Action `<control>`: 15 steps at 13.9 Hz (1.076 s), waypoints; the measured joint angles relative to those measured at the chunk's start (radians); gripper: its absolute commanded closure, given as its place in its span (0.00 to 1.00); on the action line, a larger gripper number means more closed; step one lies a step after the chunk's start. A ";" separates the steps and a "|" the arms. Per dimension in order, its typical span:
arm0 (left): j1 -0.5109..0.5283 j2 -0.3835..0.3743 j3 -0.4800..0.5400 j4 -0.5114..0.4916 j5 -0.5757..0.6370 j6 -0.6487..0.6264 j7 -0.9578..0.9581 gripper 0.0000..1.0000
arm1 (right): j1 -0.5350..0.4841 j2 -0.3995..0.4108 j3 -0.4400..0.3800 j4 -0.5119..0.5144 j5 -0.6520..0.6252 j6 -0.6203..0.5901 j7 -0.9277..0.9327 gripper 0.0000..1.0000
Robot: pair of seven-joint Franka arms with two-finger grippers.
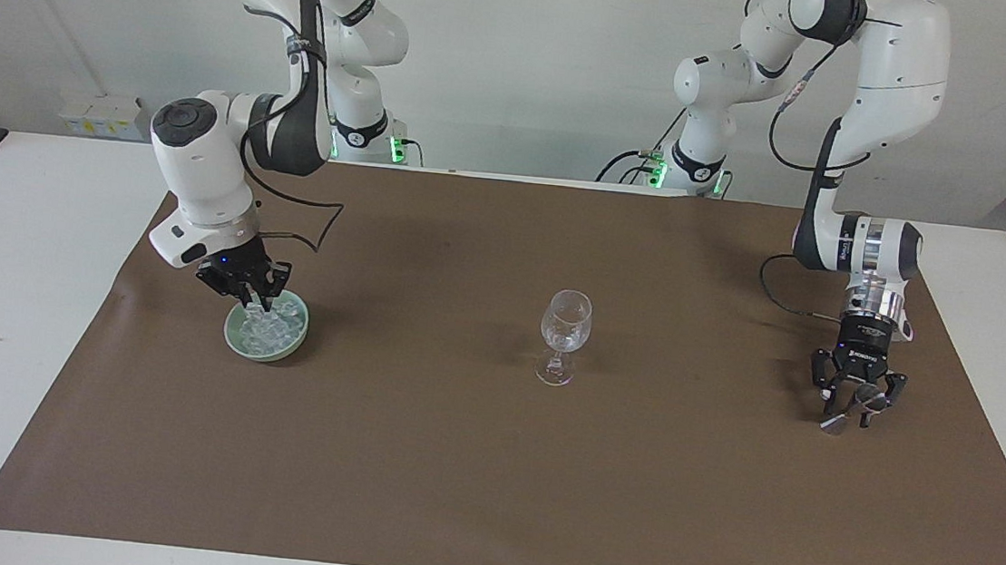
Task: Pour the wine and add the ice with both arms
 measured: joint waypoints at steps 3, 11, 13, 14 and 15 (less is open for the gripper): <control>0.005 0.000 0.000 0.001 0.000 -0.004 0.000 0.07 | 0.002 -0.028 0.083 0.066 0.002 -0.094 0.221 1.00; 0.008 -0.010 0.000 0.005 0.000 -0.007 -0.011 0.00 | 0.004 -0.046 0.205 0.305 0.067 -0.368 0.474 1.00; 0.008 -0.026 0.000 0.005 0.001 0.003 -0.025 0.00 | 0.005 -0.046 0.245 0.333 0.101 -0.375 0.544 1.00; 0.008 -0.037 -0.002 0.005 0.001 0.016 -0.033 0.00 | 0.005 -0.046 0.267 0.340 0.116 -0.372 0.586 1.00; 0.006 -0.050 -0.003 0.005 0.001 0.033 -0.043 0.00 | 0.005 -0.045 0.292 0.342 0.124 -0.361 0.624 1.00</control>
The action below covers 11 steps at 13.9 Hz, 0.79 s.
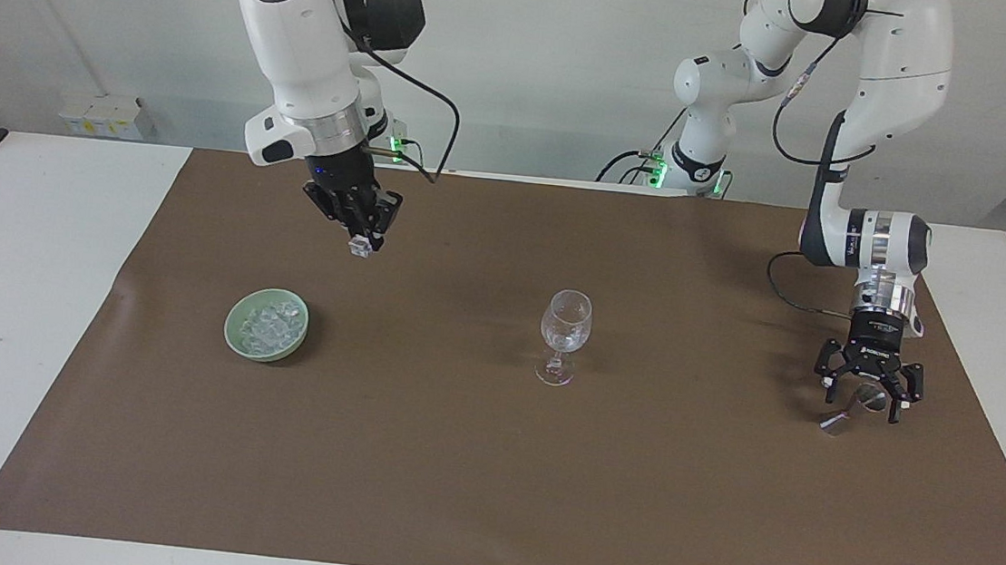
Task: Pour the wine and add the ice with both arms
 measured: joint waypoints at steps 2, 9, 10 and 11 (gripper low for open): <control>-0.010 -0.029 -0.003 0.000 0.000 0.044 -0.015 0.00 | 0.001 0.003 0.053 0.000 0.014 0.046 0.074 1.00; -0.107 -0.135 -0.012 -0.003 0.001 0.220 -0.069 0.00 | 0.007 0.053 0.237 -0.002 0.034 0.261 0.384 1.00; -0.122 -0.150 -0.013 -0.003 0.005 0.245 -0.070 0.00 | 0.012 0.068 0.256 -0.003 0.034 0.297 0.417 1.00; -0.139 -0.166 -0.013 -0.002 0.028 0.269 -0.071 0.00 | 0.015 0.086 0.273 -0.004 0.034 0.341 0.444 1.00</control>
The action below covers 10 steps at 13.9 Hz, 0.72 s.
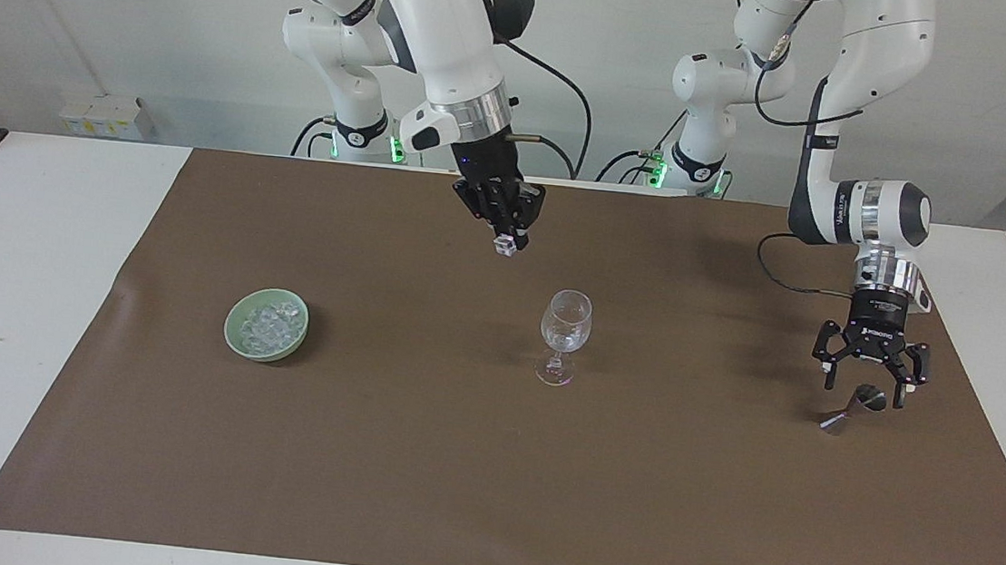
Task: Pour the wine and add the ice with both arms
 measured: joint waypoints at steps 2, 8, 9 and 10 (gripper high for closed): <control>-0.030 -0.026 -0.001 0.001 0.094 0.040 -0.007 0.00 | 0.005 0.036 0.021 0.000 0.000 0.075 0.021 1.00; -0.093 -0.087 -0.003 0.003 0.436 0.084 -0.015 0.00 | 0.023 0.107 0.047 0.000 0.000 0.186 0.022 1.00; -0.095 -0.096 -0.003 0.003 0.502 0.084 -0.016 0.00 | 0.024 0.118 0.055 0.000 0.000 0.192 0.022 1.00; -0.096 -0.108 -0.003 0.003 0.575 0.084 -0.017 0.00 | 0.025 0.130 0.061 -0.001 0.000 0.201 0.022 1.00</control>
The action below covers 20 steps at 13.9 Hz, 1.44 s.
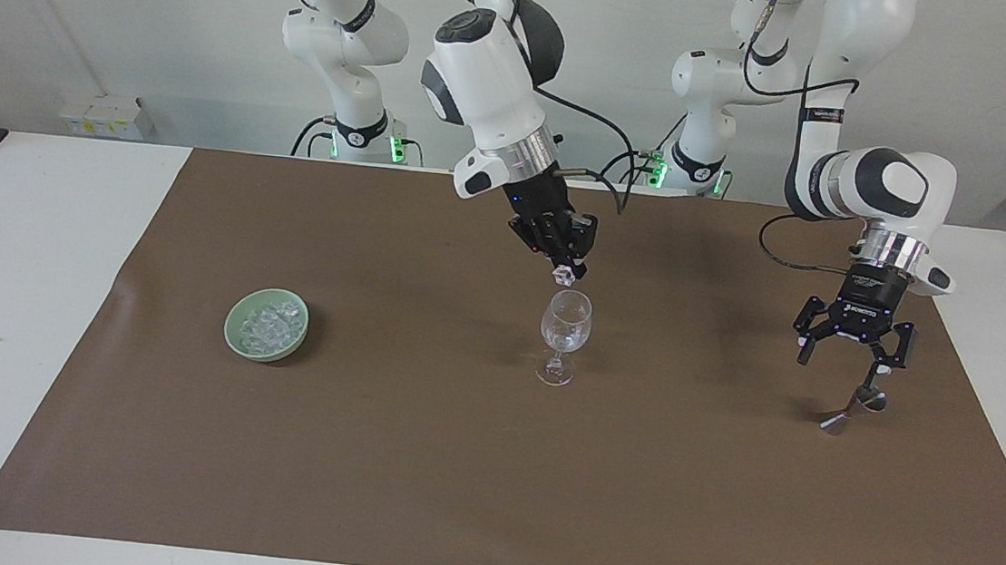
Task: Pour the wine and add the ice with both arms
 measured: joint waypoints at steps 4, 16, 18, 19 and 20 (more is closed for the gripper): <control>-0.014 -0.053 0.000 0.001 0.333 -0.045 -0.007 0.00 | 0.012 0.050 0.004 0.000 -0.001 0.043 0.000 0.98; -0.112 -0.105 -0.017 0.362 1.543 -0.689 -0.104 0.00 | 0.015 0.076 0.005 -0.001 -0.001 0.065 -0.002 0.52; -0.125 -0.104 -0.017 0.409 1.561 -0.762 0.016 0.00 | 0.015 0.076 0.005 -0.001 -0.001 0.065 -0.002 0.22; -0.125 -0.103 -0.015 0.423 1.563 -0.786 0.099 0.00 | 0.015 0.076 0.005 -0.001 -0.001 0.065 -0.002 0.01; -0.125 -0.101 -0.011 0.432 1.563 -0.807 0.181 0.00 | 0.015 0.076 0.005 -0.001 -0.002 0.065 -0.002 0.00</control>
